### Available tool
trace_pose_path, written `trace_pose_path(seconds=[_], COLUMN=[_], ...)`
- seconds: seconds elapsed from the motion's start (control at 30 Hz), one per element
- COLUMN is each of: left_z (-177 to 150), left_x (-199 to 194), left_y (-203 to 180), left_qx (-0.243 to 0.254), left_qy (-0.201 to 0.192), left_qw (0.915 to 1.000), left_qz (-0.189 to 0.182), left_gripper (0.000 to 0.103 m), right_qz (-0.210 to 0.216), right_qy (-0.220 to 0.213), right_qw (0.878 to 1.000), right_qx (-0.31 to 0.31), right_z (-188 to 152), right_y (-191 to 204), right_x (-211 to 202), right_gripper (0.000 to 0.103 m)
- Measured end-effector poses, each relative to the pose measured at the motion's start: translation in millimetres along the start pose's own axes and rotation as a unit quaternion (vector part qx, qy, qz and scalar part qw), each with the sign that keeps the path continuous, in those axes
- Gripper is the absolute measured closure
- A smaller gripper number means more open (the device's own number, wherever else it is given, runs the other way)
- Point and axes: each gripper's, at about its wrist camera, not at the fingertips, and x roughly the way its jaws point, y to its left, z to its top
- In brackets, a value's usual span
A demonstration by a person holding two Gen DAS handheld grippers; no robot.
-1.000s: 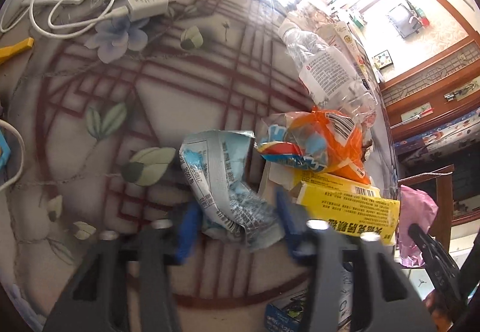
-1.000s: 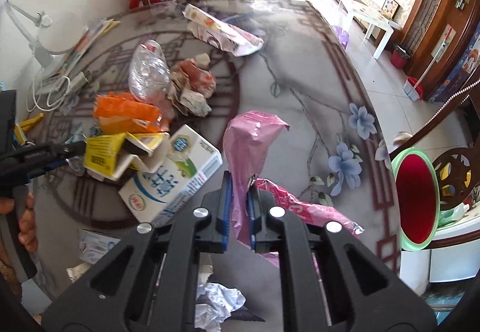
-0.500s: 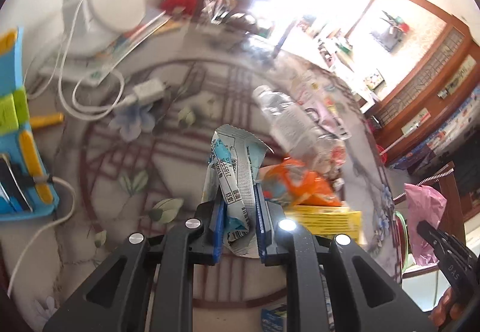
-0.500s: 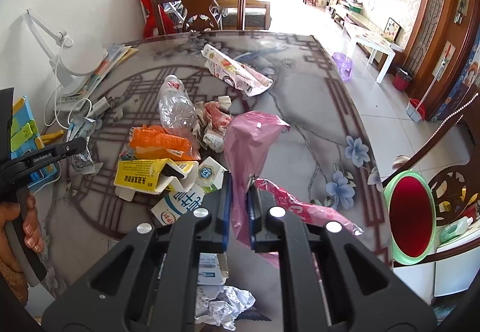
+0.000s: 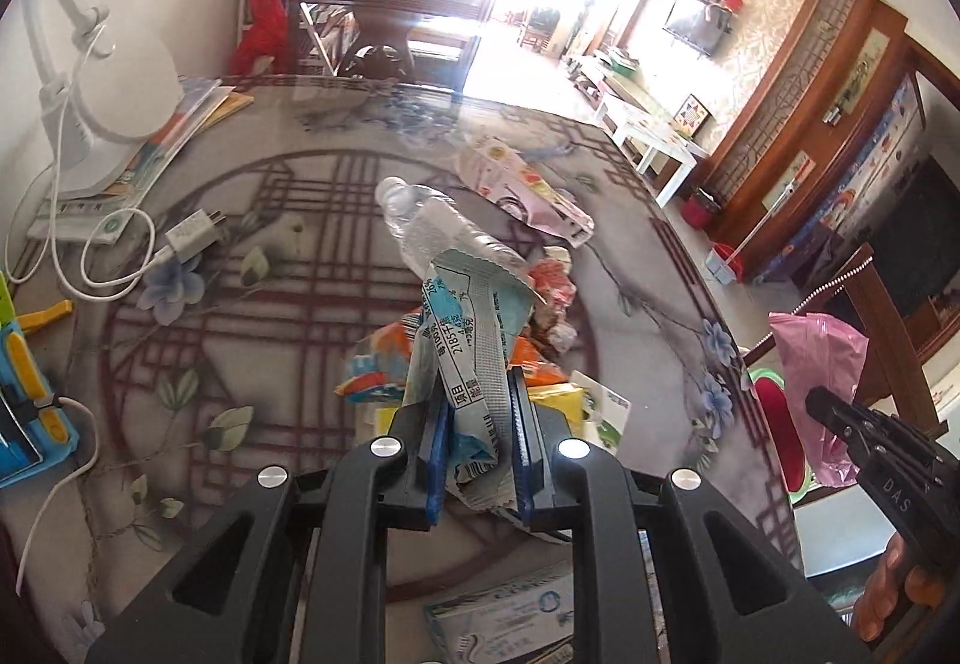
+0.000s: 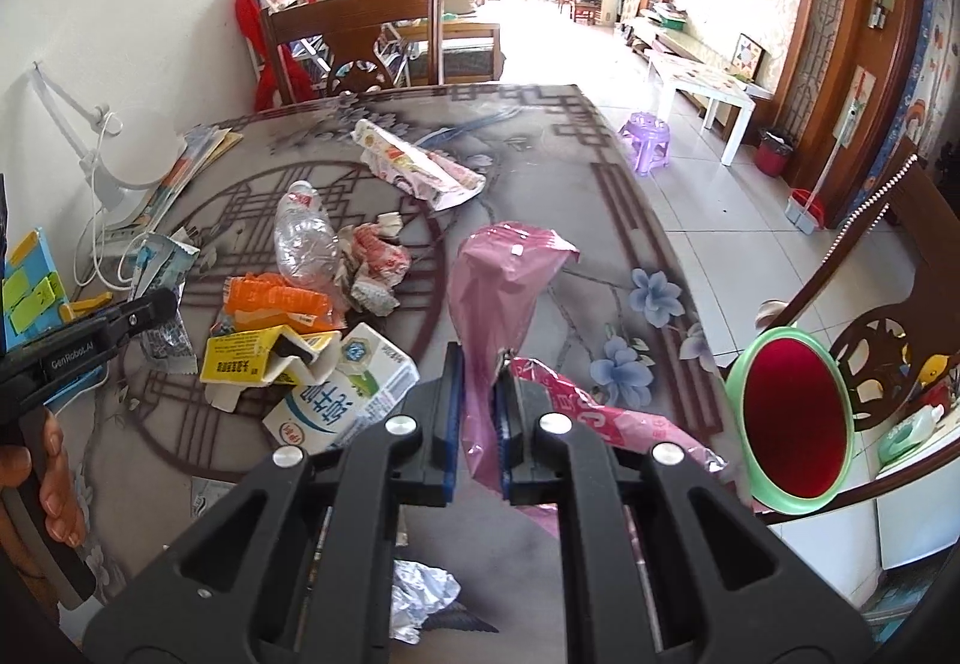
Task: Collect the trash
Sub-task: 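Carry the wrapper and the pink bag in both tools over the red bin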
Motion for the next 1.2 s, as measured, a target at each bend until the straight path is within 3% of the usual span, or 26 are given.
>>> trace_pose_path(seconds=[0.63, 1.2], left_z=[-7.5, -14.1], left_x=[29.5, 62.0], left_y=[-88.9, -188.8], left_qx=[0.047, 0.092], left_qy=[0.019, 0.042], left_qw=[0.9986, 0.9942], left_qz=[-0.012, -0.037], left_gripper=[0.088, 0.088], right_qz=[-0.025, -0.074], right_qy=[0.006, 0.021], right_qw=[0.999, 0.993], right_qx=[0.036, 0.089], right_z=[-11.8, -26.9], right_y=[-77.5, -195.5], right_x=[-5.9, -3.1], right_gripper=[0.093, 0.093])
